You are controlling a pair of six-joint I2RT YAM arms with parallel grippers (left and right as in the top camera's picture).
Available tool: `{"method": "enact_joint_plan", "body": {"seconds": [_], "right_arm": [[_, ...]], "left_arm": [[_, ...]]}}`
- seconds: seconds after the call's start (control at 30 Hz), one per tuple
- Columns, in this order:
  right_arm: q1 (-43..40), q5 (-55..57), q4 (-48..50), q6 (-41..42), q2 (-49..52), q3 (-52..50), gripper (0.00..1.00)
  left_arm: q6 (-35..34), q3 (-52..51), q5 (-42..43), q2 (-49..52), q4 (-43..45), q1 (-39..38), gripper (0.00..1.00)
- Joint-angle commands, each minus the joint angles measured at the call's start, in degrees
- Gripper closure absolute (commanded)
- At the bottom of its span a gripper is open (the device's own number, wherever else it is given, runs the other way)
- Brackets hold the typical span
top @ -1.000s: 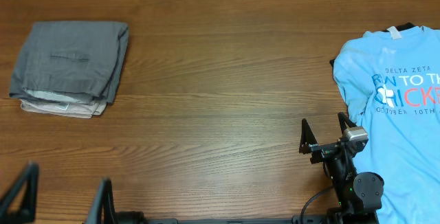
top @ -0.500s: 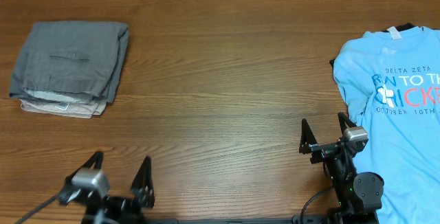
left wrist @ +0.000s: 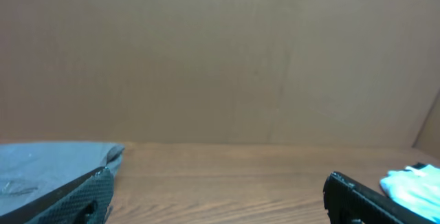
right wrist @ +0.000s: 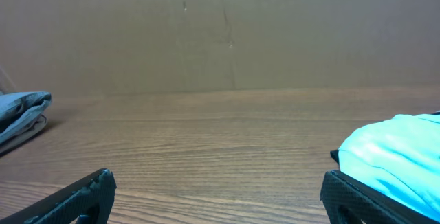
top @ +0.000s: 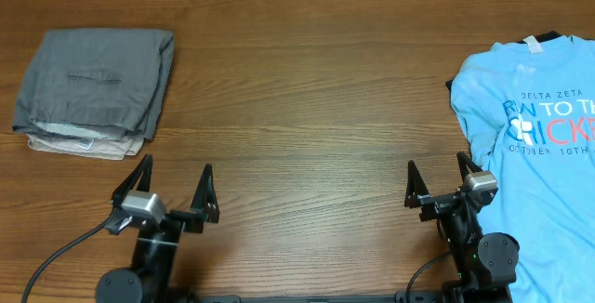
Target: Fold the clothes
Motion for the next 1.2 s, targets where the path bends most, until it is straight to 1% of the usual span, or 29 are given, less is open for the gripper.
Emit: {"method": "enact_joint_plan", "body": {"seconds": [0.0, 0.13, 0.4, 0.57, 1.17], "right_arm": [[0.26, 0.50, 0.28, -0.20, -0.57, -0.59, 0.00], [0.26, 0.50, 0.28, -0.20, -0.57, -0.59, 0.00], [0.26, 0.50, 0.28, -0.20, -0.57, -0.59, 0.00], [0.26, 0.50, 0.28, -0.20, -0.57, -0.59, 0.00], [0.26, 0.50, 0.28, -0.17, -0.57, -0.59, 0.00]], "left_arm": [[0.92, -5.11, -1.73, -0.72, 4.00, -0.37, 0.00], [-0.50, -9.62, -4.02, -0.72, 6.91, -0.37, 0.00], [-1.07, -15.15, -6.93, -0.72, 7.06, -0.48, 0.00], [-2.62, -15.47, -12.00, -0.72, 2.40, -2.10, 0.00], [-2.29, -15.45, -11.54, -0.70, 2.47, -2.62, 0.00]]}}
